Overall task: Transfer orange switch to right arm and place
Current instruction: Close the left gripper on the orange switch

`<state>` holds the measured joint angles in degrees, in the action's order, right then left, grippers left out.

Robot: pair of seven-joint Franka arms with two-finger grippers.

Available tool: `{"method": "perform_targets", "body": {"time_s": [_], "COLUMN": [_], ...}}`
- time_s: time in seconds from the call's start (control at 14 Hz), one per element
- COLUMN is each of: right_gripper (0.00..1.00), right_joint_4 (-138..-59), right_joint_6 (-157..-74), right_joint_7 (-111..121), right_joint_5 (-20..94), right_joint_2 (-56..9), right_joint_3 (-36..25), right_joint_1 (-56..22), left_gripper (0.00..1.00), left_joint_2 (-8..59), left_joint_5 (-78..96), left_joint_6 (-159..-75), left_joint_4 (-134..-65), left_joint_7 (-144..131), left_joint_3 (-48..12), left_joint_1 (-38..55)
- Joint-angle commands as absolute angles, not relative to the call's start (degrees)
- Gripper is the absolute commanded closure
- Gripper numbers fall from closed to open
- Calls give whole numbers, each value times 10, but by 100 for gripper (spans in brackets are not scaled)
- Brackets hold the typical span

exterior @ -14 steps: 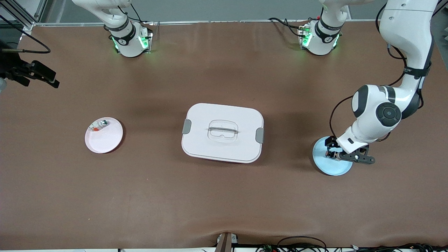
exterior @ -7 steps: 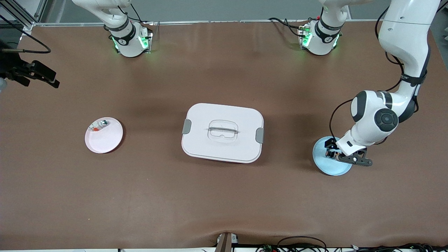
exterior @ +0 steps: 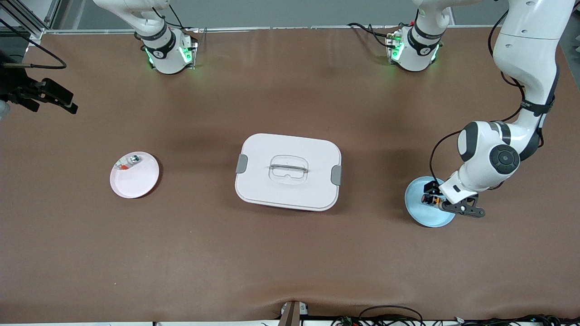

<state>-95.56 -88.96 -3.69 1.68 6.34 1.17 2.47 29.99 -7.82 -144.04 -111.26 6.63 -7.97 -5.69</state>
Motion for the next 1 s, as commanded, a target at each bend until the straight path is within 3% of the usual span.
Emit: {"method": "perform_targets", "body": {"time_s": [0.0, 0.43, 0.93], "right_gripper": [0, 0, 0], "right_joint_4": [-954, -954, -954], "right_joint_6": [-884, -884, -884], "right_joint_7": [-37, -37, -37], "right_joint_5": [25, 25, 25], "right_joint_2": [65, 65, 65], "right_joint_3": [14, 15, 14], "right_joint_1": [28, 29, 28], "left_gripper": [0, 4, 22], "left_joint_2": [310, 330, 344], "left_joint_5": [-79, -80, -80], "left_joint_6": [-1444, -1465, -1468], "left_joint_4": [-1099, -1092, -1097], "left_joint_7": [76, 115, 123], "left_joint_3": [-90, -92, -92], "left_joint_1": [-59, -66, -66]}}
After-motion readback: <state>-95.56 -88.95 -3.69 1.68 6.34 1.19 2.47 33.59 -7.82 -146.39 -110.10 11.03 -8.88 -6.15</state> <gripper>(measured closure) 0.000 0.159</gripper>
